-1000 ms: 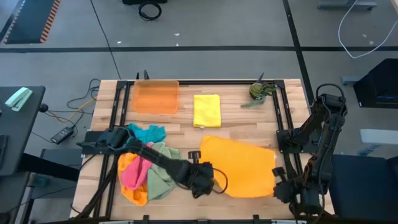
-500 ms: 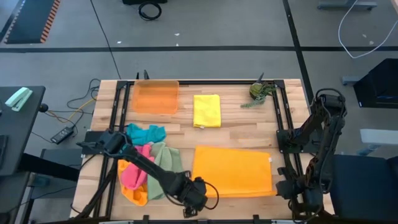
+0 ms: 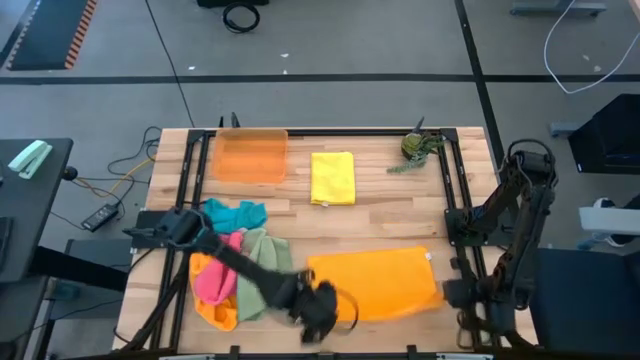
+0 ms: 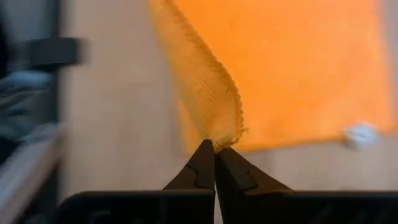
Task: Fold microfiber towels
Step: Fold the right orange towel
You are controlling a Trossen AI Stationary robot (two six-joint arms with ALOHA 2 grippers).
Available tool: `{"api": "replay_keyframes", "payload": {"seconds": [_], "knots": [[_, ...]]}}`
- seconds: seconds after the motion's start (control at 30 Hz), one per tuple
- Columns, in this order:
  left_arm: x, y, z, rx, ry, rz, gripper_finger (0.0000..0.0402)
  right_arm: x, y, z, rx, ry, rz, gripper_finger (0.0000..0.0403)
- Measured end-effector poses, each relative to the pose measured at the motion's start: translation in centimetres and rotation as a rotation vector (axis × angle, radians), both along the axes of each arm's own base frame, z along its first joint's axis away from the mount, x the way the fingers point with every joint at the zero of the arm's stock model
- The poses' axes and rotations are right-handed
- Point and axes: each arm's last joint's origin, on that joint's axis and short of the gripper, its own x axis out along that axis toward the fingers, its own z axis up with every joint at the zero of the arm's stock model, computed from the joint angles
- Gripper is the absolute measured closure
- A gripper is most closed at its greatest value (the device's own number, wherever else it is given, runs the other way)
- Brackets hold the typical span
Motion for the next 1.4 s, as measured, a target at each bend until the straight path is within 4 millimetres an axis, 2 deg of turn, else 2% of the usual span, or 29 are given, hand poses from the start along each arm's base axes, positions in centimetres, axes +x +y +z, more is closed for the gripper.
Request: {"api": "replay_keyframes", "payload": {"seconds": [0.2, 0.3, 0.43, 0.6, 0.73, 0.97, 1.17, 1.4], "knots": [[2.0, 5.8, -0.7, 0.073, 0.09, 0.066, 0.0395, 1.1, -2.4, -1.0, -0.126, 0.09, -0.152, 0.0398], [2.7, 7.6, -0.9, 0.042, 0.12, 0.092, 0.0394, 1.8, -3.5, -2.2, -0.151, 0.125, -0.171, 0.0398], [3.0, 9.1, -1.6, 0.046, 0.166, 0.124, 0.0385, 2.4, -5.2, -3.5, -0.218, 0.159, -0.205, 0.0398], [3.2, 9.5, -2.7, 0.062, 0.214, 0.136, 0.0395, 2.5, -6.2, -4.4, -0.258, 0.19, -0.212, 0.0398], [3.3, 9.8, -3.7, 0.077, 0.251, 0.141, 0.0384, 2.2, -6.6, -4.6, -0.288, 0.2, -0.216, 0.0398], [3.1, 10.1, -4.0, 0.092, 0.288, 0.137, 0.0395, 2.0, -7.2, -3.7, -0.317, 0.117, -0.21, 0.0398], [2.8, 10.2, -4.0, 0.107, 0.308, 0.138, 0.0382, 2.5, -8.1, -2.6, -0.291, 0.062, -0.203, 0.0398], [3.1, 10.5, -4.0, 0.106, 0.295, 0.149, 0.0394, 2.7, -8.9, -3.1, -0.29, 0.113, -0.217, 0.0397]]}}
